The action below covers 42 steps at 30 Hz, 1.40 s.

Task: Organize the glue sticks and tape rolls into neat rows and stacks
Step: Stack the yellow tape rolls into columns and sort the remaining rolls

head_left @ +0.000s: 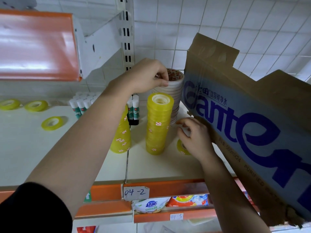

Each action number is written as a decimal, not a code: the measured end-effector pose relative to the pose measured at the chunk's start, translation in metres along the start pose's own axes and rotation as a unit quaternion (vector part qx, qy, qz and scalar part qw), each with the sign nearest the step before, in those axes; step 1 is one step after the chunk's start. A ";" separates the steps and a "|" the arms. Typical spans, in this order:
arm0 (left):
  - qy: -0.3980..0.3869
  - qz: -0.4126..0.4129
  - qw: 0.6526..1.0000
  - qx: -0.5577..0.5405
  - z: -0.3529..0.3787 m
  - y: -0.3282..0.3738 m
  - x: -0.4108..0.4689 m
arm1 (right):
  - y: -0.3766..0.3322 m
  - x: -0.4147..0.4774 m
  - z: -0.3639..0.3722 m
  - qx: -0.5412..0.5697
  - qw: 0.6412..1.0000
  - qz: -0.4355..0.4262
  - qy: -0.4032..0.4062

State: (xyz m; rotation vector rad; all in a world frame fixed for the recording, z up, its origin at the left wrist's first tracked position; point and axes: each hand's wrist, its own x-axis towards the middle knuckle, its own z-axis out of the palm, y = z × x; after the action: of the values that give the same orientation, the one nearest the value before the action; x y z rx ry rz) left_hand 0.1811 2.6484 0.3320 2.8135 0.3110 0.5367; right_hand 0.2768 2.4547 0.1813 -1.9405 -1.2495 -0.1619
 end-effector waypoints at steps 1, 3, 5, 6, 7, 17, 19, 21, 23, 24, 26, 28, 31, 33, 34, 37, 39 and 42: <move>0.011 0.000 1.000 -0.009 -0.002 0.000 -0.003 | -0.004 0.000 -0.003 0.004 1.000 -0.004 0.012; 0.050 0.004 0.998 -0.027 -0.008 0.002 -0.016 | -0.016 0.002 -0.012 0.013 0.999 -0.017 0.041; 0.105 0.015 0.993 -0.043 -0.015 0.003 -0.034 | -0.030 0.001 -0.024 0.033 0.996 -0.021 0.076; 0.129 0.015 0.990 -0.049 -0.018 0.004 -0.046 | -0.037 0.000 -0.031 0.044 0.994 -0.023 0.095; 0.149 0.010 0.987 -0.053 -0.020 0.005 -0.058 | -0.045 0.000 -0.038 0.057 0.991 -0.023 0.115; 0.227 -0.045 0.973 0.025 -0.030 0.011 -0.182 | -0.143 -0.002 -0.061 0.044 0.967 -0.196 0.158; 0.242 -0.072 0.966 0.053 -0.036 0.000 -0.206 | -0.163 -0.001 -0.048 0.058 0.963 -0.223 0.136; 0.245 -0.105 0.959 0.096 -0.040 -0.016 -0.233 | -0.181 0.000 -0.032 0.062 0.961 -0.240 0.120; 0.235 -0.147 0.950 0.146 -0.044 -0.037 -0.264 | -0.200 0.002 -0.012 0.072 0.960 -0.252 0.100; 0.226 -0.171 0.944 0.168 -0.047 -0.049 -0.280 | -0.209 0.003 -0.001 0.082 0.959 -0.258 0.088; 0.207 -0.218 0.933 0.196 -0.053 -0.075 -0.315 | -0.230 0.005 0.028 0.103 0.956 -0.268 0.065; 0.202 -0.254 0.923 0.207 -0.061 -0.101 -0.348 | -0.253 0.007 0.063 0.121 0.953 -0.275 0.042; 0.208 -0.295 0.909 0.206 -0.078 -0.144 -0.393 | -0.294 0.011 0.127 0.138 0.949 -0.283 0.011; 0.209 -0.306 0.910 0.189 -0.092 -0.177 -0.419 | -0.323 0.014 0.171 0.145 0.950 -0.275 -0.001; 0.207 -0.309 0.910 0.182 -0.100 -0.195 -0.433 | -0.339 0.016 0.193 0.151 0.952 -0.266 -0.007; 0.216 -0.320 0.905 0.179 -0.125 -0.248 -0.474 | -0.388 0.019 0.253 0.165 0.956 -0.243 -0.022; 0.227 -0.322 0.903 0.174 -0.142 -0.283 -0.501 | -0.421 0.021 0.289 0.166 0.959 -0.227 -0.036; 0.240 -0.327 0.897 0.177 -0.168 -0.330 -0.535 | -0.460 0.022 0.334 0.171 0.961 -0.208 -0.057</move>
State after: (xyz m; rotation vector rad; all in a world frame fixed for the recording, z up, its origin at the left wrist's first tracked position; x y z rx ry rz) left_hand -0.4221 2.8591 0.2101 2.5847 1.5158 1.0714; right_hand -0.1849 2.7847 0.2240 -1.3934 -1.6347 -0.0411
